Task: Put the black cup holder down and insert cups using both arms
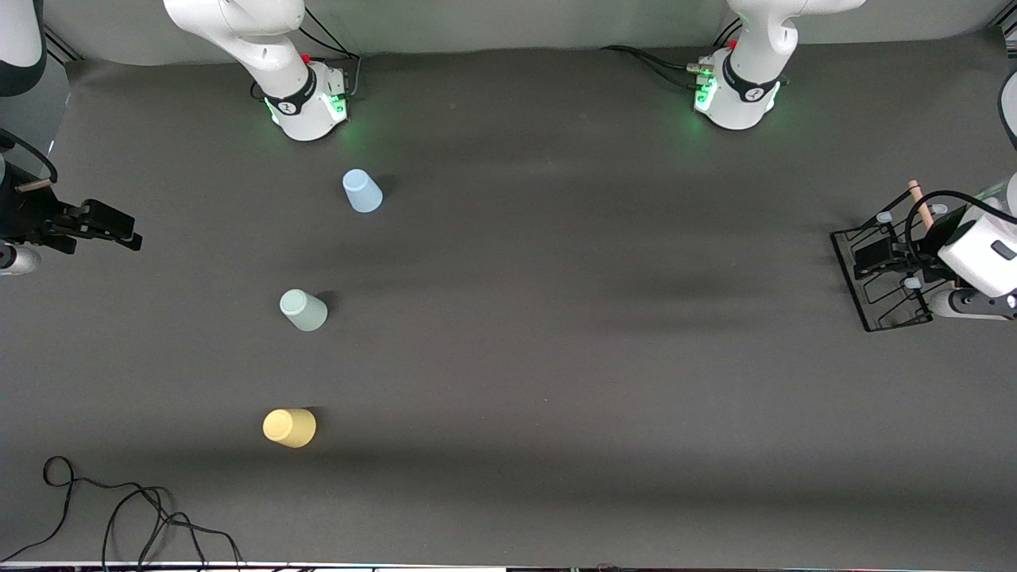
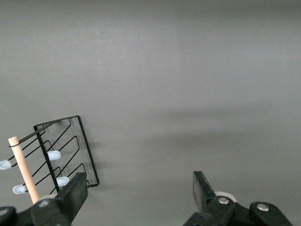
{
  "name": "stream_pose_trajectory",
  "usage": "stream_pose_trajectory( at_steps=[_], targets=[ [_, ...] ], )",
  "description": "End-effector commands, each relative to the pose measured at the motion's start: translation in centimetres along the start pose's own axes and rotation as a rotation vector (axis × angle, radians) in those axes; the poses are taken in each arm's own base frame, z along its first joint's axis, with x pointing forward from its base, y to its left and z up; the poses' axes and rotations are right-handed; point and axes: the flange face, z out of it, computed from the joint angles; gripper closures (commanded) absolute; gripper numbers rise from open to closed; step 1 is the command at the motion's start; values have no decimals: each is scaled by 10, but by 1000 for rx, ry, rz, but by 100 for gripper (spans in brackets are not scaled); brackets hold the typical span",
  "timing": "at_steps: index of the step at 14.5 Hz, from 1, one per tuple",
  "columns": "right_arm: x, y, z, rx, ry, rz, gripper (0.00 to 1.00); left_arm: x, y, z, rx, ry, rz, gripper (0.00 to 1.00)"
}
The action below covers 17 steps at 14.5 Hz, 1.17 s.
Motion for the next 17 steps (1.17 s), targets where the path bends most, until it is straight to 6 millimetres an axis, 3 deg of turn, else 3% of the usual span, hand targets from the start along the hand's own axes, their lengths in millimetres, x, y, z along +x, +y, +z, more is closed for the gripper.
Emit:
stream_pose_trajectory(
  at_steps=[1,9,17],
  targets=[
    [-3,1,-3,-2,-8,-23,0,-8,1,-3,5,5,12,0],
    [-3,4,-4,4,-6,-18,0,-7,-7,-4,5,5,63,0],
    [-4,1,-5,7,-5,-23,0,-12,-71,1,-4,-13,51,0]
  ],
)
